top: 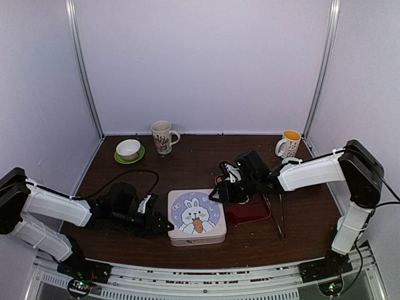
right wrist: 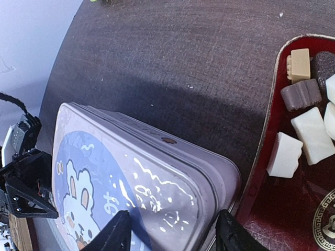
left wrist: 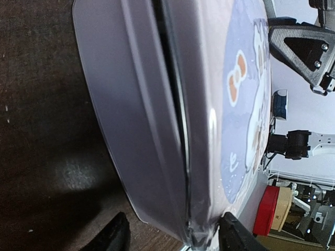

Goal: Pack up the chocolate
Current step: Press the box lid onto the packing box.

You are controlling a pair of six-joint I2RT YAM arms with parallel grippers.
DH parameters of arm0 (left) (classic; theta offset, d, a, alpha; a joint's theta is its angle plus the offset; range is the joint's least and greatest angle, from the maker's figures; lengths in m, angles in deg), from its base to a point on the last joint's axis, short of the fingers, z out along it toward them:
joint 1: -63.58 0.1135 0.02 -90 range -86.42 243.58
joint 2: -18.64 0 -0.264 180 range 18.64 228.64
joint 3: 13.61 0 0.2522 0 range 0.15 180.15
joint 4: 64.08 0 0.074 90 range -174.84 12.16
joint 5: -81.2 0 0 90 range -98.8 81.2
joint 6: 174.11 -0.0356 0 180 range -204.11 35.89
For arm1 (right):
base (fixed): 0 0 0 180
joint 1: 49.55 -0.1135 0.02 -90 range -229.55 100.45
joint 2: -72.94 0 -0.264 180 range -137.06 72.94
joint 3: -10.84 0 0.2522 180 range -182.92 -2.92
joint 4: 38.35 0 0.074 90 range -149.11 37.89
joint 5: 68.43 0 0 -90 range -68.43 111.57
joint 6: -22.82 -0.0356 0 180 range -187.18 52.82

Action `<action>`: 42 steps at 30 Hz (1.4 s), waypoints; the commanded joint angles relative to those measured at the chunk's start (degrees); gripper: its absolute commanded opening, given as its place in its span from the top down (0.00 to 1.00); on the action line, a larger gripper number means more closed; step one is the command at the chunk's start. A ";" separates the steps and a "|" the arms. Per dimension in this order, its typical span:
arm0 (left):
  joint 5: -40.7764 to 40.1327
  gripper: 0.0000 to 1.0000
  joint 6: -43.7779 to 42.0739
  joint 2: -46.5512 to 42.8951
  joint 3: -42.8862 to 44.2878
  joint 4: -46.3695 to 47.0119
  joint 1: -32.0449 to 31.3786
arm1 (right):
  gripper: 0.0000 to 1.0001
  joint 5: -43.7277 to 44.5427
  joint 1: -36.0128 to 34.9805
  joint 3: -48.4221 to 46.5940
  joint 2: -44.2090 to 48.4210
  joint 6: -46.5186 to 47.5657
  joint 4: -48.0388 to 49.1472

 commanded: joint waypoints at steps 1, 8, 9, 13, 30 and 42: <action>-0.10 0.41 -3.22 1.89 0.44 -6.82 -0.40 | 0.45 -1.06 -0.21 -1.87 -1.33 0.82 -0.14; -1.69 0.48 -4.55 2.73 0.29 -10.57 -0.47 | 0.45 -1.02 -0.27 -2.20 -1.35 1.05 -0.57; -1.87 0.48 -4.70 2.76 0.37 -10.77 -0.44 | 0.45 -1.06 -0.28 -2.19 -1.42 1.04 -0.59; -2.63 0.49 -5.47 3.21 0.71 -11.93 -0.42 | 0.45 -1.07 -0.41 -2.45 -1.42 1.08 -0.71; -7.69 0.53 -6.62 -4.86 4.85 -15.12 -0.24 | 0.45 -1.24 -0.39 -3.31 -0.28 2.49 -1.51; -12.23 0.34 -7.90 -5.32 9.69 -11.55 1.90 | 0.33 0.16 0.43 -4.21 1.48 5.75 -3.45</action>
